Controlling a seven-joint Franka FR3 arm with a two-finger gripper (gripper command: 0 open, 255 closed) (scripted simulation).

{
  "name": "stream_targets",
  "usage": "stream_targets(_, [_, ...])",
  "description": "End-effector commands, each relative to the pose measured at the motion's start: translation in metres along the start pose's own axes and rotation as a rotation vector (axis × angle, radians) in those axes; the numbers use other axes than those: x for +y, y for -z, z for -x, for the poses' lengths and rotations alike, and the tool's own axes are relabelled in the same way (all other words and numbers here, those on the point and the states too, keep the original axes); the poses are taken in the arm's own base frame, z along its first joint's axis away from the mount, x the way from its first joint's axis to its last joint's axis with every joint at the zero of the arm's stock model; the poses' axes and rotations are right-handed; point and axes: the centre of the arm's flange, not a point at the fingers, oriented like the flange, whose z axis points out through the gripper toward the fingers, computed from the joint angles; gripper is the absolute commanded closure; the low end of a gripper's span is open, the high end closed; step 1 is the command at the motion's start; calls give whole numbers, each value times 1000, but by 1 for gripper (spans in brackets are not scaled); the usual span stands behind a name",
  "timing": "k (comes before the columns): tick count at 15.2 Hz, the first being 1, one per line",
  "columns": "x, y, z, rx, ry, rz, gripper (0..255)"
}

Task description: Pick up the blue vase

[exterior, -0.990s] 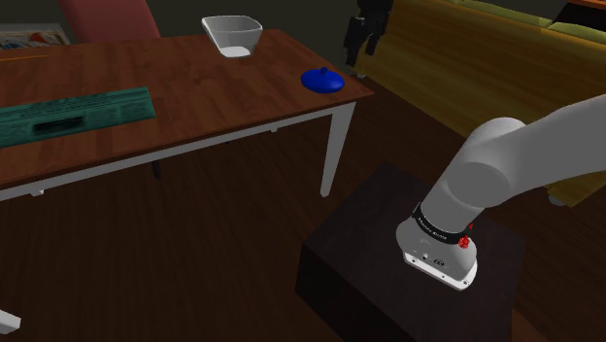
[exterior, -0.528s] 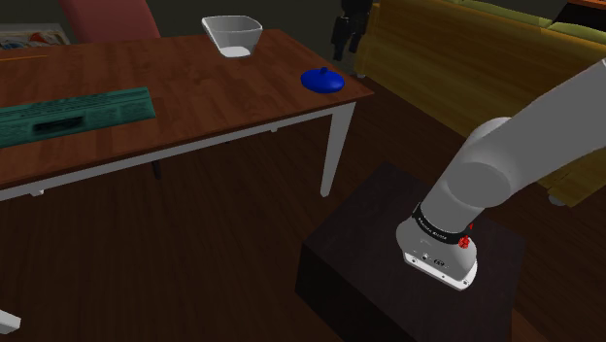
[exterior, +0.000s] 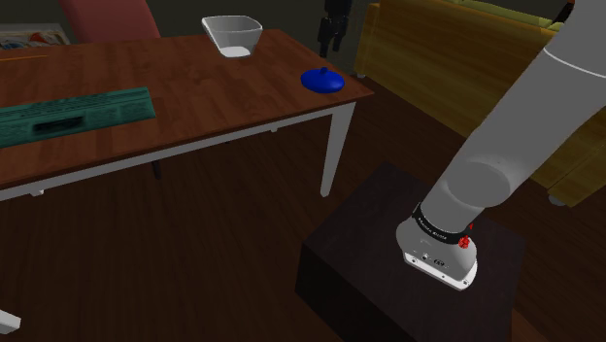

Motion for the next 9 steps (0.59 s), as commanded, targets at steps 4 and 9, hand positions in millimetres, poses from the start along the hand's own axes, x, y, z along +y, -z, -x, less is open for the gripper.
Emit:
stream_targets(4, [19,-23,-21,-6,21,-13,0])
stream_targets(9, [20,-47,-21,-6,21,-13,0])
